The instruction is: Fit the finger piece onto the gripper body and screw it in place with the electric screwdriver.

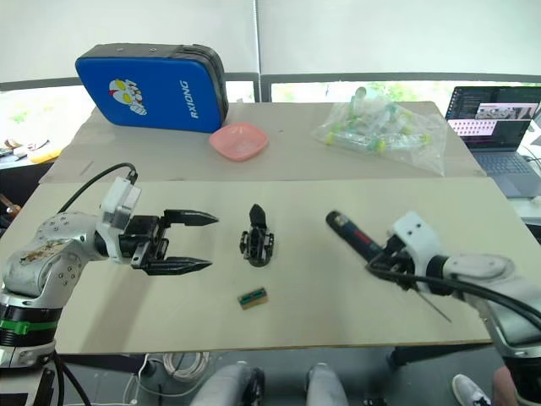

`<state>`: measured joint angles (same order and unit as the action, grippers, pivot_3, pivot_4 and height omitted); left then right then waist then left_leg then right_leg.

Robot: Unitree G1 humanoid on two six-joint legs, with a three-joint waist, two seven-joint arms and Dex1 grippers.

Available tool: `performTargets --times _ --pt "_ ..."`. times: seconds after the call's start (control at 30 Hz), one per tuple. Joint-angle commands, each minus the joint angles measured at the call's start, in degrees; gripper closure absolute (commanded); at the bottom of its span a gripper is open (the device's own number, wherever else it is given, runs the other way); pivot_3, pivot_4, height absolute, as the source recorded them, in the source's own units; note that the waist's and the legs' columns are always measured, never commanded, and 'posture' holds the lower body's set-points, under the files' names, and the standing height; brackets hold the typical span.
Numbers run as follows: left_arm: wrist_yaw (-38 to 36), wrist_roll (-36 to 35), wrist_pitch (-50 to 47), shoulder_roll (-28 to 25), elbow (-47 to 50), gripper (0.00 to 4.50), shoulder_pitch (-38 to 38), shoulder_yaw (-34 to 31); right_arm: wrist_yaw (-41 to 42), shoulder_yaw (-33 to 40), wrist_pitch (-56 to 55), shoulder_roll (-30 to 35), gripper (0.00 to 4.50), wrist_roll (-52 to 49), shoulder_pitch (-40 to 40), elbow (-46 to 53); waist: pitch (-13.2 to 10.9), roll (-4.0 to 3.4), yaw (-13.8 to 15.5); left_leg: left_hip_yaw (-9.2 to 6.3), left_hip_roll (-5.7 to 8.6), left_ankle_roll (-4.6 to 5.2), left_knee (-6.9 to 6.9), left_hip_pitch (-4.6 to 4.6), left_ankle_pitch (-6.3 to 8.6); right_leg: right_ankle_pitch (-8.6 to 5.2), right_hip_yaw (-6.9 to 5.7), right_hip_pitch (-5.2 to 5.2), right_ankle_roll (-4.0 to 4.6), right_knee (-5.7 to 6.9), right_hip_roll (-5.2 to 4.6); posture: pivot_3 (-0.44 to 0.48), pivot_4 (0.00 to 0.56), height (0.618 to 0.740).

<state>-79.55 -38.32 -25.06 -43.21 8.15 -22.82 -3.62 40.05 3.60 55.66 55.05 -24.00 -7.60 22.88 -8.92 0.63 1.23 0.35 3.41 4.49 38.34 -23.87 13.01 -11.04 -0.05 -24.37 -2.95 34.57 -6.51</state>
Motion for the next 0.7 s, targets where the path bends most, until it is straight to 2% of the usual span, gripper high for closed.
performTargets --times 0.03,0.17,0.37,0.43,0.57,0.7 --pt "-0.8 0.7 2.3 -0.8 0.3 0.0 0.2 -1.1 -1.0 -1.4 -3.0 -0.4 2.53 2.7 -1.5 -0.2 0.0 -0.01 0.0 0.01 0.02 0.04 0.07 -0.05 0.02 0.01 0.04 -0.01 0.01 -0.03 -0.02 0.0 0.15 0.74" --pt "-0.2 0.9 2.7 -0.3 0.4 0.0 0.5 -0.8 0.1 -4.2 -5.7 -0.8 2.53 4.7 -2.7 -3.6 0.0 0.0 -0.4 -0.01 -0.02 0.1 0.39 -0.2 0.07 0.08 0.03 -0.05 -0.11 -0.02 0.02 0.0 0.15 0.74" --pt "1.0 0.7 2.2 0.2 1.4 0.0 1.0 -0.7 1.7 -4.3 -5.3 -2.0 2.53 3.6 -3.6 -5.6 0.0 0.0 -0.5 -0.02 -0.05 0.09 0.42 -0.19 0.07 0.1 0.02 -0.03 -0.13 0.04 0.06 0.0 0.15 0.74" --pt "1.2 0.5 1.9 0.1 1.8 0.0 1.2 -0.7 2.3 -4.2 -5.1 -1.7 1.5 3.6 -3.7 -5.6 0.0 0.0 -0.5 -0.02 -0.06 0.09 0.42 -0.19 0.07 0.1 0.03 -0.05 -0.13 0.06 0.06 0.0 0.15 0.74" --pt "1.3 0.5 1.9 -0.2 2.1 0.0 1.4 -0.8 3.7 -3.5 -4.7 0.3 0.12 3.7 -4.2 -4.8 0.0 0.0 -0.5 -0.03 -0.06 0.09 0.42 -0.2 0.08 0.1 0.02 -0.05 -0.13 0.07 0.05 0.0 0.15 0.74" --pt "1.1 0.7 2.3 -0.4 1.7 0.0 0.8 -0.9 8.0 -4.0 -0.4 6.6 0.02 2.6 -6.7 -1.7 0.0 -0.02 -0.5 -0.02 -0.03 0.09 0.44 -0.23 0.08 0.1 0.02 -0.09 -0.14 0.08 0.02 0.0 0.15 0.74"
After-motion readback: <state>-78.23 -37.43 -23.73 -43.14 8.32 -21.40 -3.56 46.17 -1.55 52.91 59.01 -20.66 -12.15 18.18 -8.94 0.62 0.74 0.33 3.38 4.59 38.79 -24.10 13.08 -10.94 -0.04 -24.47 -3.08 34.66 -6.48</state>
